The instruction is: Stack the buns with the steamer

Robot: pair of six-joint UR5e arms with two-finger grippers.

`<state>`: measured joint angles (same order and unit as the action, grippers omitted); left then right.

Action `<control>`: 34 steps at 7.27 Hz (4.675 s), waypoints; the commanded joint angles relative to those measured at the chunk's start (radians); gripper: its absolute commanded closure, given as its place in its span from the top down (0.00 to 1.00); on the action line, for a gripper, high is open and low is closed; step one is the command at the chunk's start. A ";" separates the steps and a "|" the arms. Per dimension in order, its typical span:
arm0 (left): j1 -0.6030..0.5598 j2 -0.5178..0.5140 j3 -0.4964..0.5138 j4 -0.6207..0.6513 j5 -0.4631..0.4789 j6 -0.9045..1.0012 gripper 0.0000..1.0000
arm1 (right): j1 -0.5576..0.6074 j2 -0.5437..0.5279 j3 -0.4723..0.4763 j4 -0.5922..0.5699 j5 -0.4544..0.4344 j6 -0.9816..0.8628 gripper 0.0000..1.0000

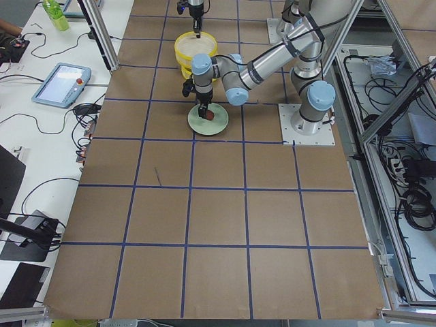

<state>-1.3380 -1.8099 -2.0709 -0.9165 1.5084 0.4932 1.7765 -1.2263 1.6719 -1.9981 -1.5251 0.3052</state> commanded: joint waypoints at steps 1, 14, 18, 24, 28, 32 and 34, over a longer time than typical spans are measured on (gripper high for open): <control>0.000 -0.003 -0.005 -0.007 0.001 -0.001 0.17 | 0.023 0.016 0.005 -0.007 -0.036 0.003 0.12; -0.387 0.039 0.312 0.065 -0.180 -0.490 0.02 | -0.172 -0.275 -0.139 0.405 -0.053 -0.158 1.00; -0.454 -0.003 0.319 0.088 -0.177 -0.739 1.00 | -0.154 -0.294 -0.130 0.403 -0.052 -0.161 1.00; -0.451 0.007 0.340 0.084 -0.132 -0.695 1.00 | -0.155 -0.292 -0.130 0.412 -0.052 -0.161 1.00; -0.233 0.188 0.489 -0.498 -0.036 -0.343 1.00 | -0.155 -0.292 -0.130 0.410 -0.050 -0.159 0.97; -0.205 0.213 0.532 -0.619 0.056 -0.343 1.00 | -0.154 -0.292 -0.132 0.404 -0.049 -0.158 1.00; -0.196 0.213 0.543 -0.616 0.062 -0.343 1.00 | -0.154 -0.292 -0.133 0.406 -0.047 -0.159 1.00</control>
<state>-1.5407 -1.5977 -1.5372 -1.5318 1.5668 0.1502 1.6227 -1.5186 1.5394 -1.5920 -1.5731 0.1461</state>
